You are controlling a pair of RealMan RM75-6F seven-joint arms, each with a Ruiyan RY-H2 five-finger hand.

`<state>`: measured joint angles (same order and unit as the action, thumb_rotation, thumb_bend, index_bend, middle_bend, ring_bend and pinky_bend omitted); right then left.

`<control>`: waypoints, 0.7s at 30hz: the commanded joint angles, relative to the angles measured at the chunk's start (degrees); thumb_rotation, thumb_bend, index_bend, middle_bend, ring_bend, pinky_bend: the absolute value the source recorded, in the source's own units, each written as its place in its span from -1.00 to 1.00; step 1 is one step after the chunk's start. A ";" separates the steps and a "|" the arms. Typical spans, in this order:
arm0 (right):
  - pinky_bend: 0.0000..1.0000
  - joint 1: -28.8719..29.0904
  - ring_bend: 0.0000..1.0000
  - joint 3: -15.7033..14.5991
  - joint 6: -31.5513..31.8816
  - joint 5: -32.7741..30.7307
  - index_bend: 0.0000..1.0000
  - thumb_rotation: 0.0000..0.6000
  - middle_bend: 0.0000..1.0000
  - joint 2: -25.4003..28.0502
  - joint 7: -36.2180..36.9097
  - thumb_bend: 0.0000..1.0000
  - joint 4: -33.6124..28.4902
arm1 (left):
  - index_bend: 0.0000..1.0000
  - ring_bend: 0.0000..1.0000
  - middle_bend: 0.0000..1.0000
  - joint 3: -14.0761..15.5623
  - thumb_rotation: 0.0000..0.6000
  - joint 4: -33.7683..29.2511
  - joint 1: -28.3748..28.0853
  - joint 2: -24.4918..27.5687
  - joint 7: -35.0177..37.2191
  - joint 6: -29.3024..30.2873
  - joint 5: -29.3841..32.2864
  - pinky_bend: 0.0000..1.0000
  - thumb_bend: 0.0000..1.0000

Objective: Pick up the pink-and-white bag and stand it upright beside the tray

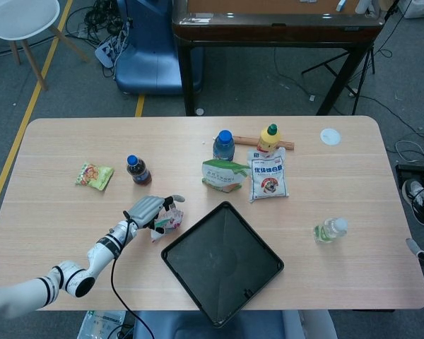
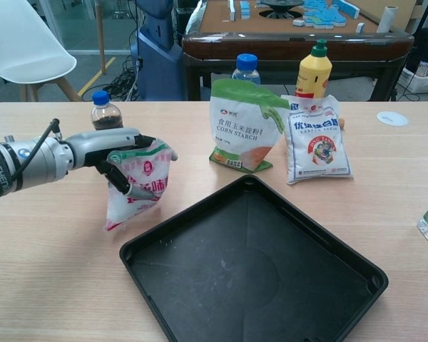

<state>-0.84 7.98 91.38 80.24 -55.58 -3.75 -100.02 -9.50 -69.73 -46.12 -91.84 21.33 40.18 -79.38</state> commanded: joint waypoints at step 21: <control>-0.76 0.09 -0.78 0.11 -0.16 -0.06 -0.67 1.00 -0.59 0.01 0.31 -0.70 0.18 | -1.00 -0.56 -0.54 2.53 1.00 -0.27 -1.45 0.21 5.69 0.83 -2.15 -0.11 -0.51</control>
<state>-0.75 8.09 91.21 80.18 -55.57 -3.45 -99.84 -7.11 -69.69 -47.52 -91.85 27.00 40.98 -81.47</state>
